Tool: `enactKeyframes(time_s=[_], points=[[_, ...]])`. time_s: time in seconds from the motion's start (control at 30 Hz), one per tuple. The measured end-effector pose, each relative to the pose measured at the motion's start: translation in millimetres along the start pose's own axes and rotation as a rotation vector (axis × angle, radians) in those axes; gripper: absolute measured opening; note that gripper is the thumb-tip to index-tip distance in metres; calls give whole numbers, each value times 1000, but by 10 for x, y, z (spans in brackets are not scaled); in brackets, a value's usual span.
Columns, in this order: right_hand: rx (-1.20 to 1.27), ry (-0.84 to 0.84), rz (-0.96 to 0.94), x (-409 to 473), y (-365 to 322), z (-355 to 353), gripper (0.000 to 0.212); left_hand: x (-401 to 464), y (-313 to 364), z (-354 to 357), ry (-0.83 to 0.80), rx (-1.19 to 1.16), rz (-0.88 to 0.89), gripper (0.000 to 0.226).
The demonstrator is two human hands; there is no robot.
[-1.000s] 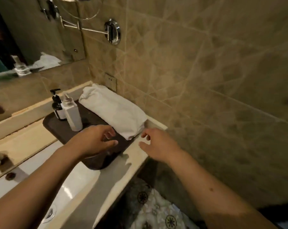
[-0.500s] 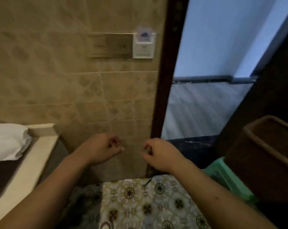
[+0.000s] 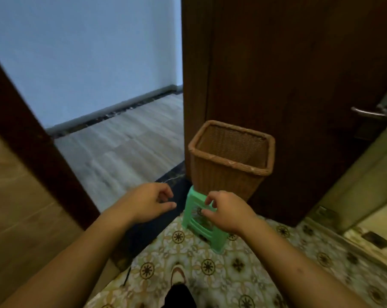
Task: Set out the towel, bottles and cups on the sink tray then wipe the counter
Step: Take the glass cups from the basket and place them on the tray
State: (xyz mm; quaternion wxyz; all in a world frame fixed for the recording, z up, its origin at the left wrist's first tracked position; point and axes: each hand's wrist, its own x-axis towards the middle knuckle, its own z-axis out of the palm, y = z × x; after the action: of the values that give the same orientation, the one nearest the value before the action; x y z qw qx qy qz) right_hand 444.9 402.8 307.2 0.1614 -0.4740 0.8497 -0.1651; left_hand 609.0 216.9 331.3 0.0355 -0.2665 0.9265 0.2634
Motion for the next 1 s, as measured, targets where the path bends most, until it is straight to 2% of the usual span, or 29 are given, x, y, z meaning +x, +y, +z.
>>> enactKeyframes(time_s=[0.23,0.53,0.67,0.8,0.87,1.0], points=[[0,26,192,697,828,-396,27,1585,222,136,-80,-77,182,22],[98,-29,339,2274,1533,-821,14,3541,67,-91,-116,-180,216,10],[146,-48,394,2781,1816,-836,12,4202,-8,-106,-108,-81,228,8],[192,-99,444,3083,2092,-752,13,4687,28,14,-255,-4,183,6],[210,-134,450,3223,2231,-696,12,4888,82,121,-326,88,146,13],[204,-255,414,3603,2573,-565,17,5233,126,355,-348,302,172,17]])
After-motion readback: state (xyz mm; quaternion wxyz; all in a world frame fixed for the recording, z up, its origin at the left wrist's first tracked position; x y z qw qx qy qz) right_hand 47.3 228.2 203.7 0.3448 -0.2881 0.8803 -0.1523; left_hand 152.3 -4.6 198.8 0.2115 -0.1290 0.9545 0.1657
